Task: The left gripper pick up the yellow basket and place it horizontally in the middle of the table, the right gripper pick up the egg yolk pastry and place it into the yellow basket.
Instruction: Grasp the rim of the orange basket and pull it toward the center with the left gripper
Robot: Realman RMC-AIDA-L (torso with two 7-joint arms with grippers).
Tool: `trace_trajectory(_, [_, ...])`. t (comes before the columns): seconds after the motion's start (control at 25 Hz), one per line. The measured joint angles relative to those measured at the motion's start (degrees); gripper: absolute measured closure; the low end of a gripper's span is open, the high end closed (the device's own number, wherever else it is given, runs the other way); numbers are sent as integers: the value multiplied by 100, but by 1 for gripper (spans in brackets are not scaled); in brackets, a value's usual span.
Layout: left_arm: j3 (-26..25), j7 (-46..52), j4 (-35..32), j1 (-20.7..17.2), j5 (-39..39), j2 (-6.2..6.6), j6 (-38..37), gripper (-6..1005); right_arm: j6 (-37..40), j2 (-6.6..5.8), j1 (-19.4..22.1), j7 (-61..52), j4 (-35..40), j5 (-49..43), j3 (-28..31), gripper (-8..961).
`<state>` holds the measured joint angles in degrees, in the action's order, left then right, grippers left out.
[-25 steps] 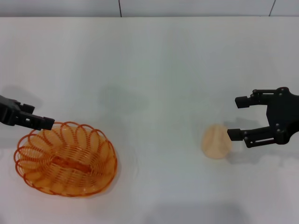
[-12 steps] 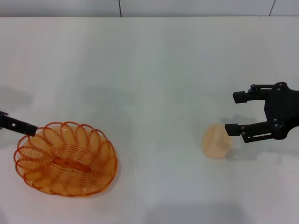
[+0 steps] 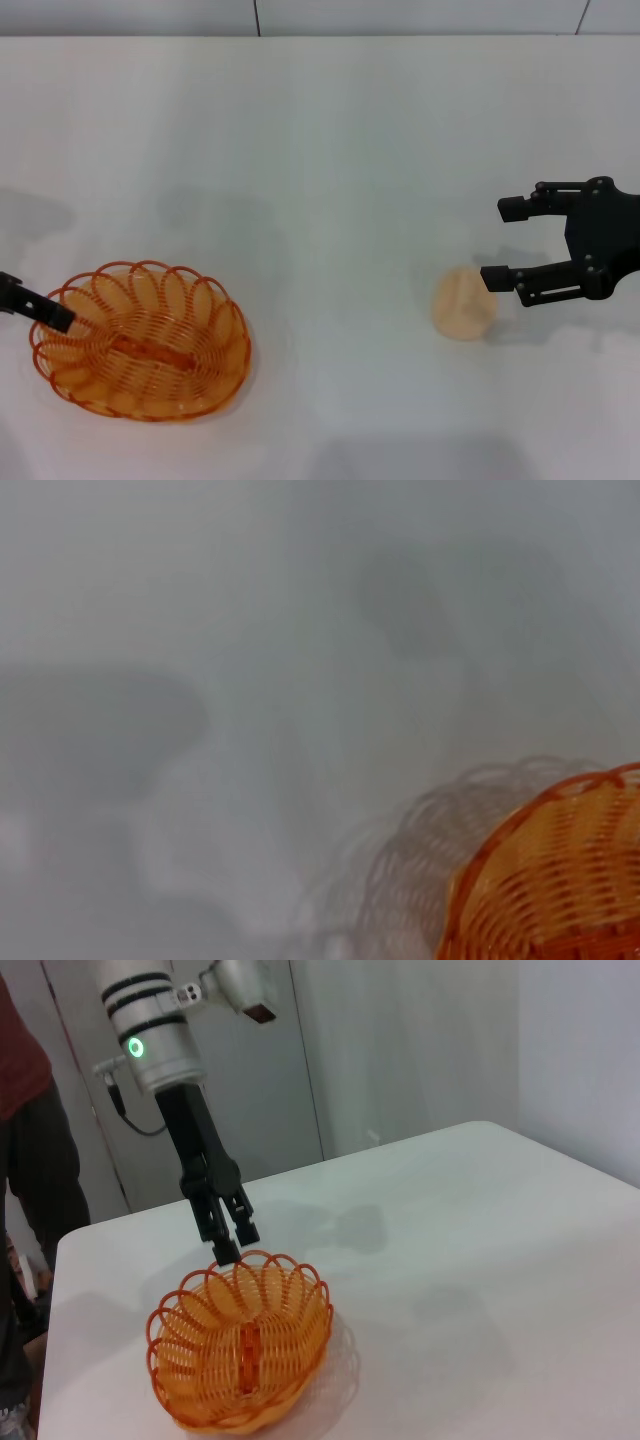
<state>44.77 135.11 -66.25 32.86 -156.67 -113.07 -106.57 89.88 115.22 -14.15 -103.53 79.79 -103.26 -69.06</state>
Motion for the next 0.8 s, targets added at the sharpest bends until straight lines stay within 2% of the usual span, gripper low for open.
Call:
trace_trajectory(0.52, [33,268,267,19,-117,-140,220,124,3,0,0,-1,1,-1,-62,107])
trace_trajectory(0.8, [7,422,279,19,-86,-167,232,137,3,0,0,-1,2,-1,-64,107])
